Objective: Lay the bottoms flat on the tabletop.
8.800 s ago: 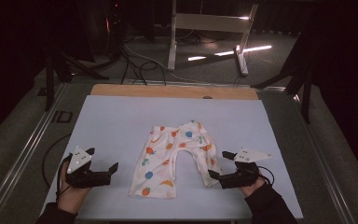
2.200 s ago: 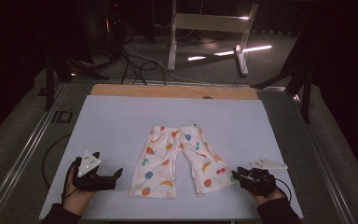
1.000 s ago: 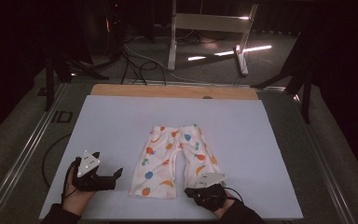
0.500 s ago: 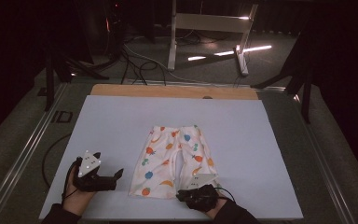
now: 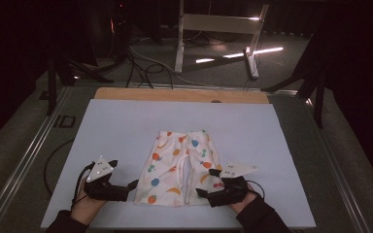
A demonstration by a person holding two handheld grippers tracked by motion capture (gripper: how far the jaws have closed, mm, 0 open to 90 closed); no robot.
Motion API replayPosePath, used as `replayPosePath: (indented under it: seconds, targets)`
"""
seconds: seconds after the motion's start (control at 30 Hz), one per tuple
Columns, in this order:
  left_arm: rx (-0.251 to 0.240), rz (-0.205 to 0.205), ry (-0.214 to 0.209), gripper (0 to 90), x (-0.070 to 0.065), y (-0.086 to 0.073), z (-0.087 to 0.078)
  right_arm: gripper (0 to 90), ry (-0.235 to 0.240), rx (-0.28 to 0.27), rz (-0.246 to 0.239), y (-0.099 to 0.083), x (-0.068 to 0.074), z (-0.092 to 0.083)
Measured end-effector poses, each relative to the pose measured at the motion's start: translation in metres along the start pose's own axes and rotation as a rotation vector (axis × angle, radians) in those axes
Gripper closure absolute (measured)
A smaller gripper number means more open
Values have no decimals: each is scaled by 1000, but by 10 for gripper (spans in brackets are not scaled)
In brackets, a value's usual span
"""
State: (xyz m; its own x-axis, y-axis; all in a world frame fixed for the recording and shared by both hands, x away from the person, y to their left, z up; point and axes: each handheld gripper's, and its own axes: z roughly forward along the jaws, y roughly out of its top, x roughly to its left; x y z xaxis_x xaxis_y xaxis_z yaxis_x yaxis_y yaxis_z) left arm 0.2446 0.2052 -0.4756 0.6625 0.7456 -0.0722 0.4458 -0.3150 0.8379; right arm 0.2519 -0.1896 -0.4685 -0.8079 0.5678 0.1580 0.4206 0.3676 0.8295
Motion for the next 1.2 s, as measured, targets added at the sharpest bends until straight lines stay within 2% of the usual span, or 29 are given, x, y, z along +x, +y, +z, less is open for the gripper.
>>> replayPosePath:
  seconds: [0.1, 0.23, 0.33, 0.57, 0.63, 0.73, 0.8, 0.93, 1.03, 1.13, 1.2]
  targets:
    - [0, 23, -8, 1, -1, 8, 4, 136, -42, -16, 5, 9, -14, -8]
    - [2, 48, -25, 1, 0, 20, 12, 135, -74, -50, 14, 19, -30, -14]
    - [9, 47, -22, 1, 2, 26, 17, 135, -93, -69, 19, 22, -38, -14]
    - [39, 48, 3, 2, 13, 43, 46, 135, -122, -80, 14, 28, -65, 0]
    - [40, 63, 26, 2, 17, 47, 54, 137, -119, -76, 28, 30, -73, 5]
    - [57, 68, 35, 2, 21, 52, 62, 137, -136, -66, 30, 32, -81, 10]
    - [82, 73, 43, 2, 28, 58, 75, 135, -148, -58, 33, 36, -94, 19]
    - [112, 43, 42, 2, 37, 65, 89, 132, -138, -40, 61, 41, -109, 30]
    - [125, 2, 20, 1, 45, 68, 100, 131, -149, -32, 77, 43, -118, 38]
    - [143, -9, 3, 2, 51, 70, 111, 128, -156, -6, 101, 44, -127, 48]
    - [156, -35, -12, 2, 56, 71, 120, 126, -165, 24, 117, 45, -133, 55]
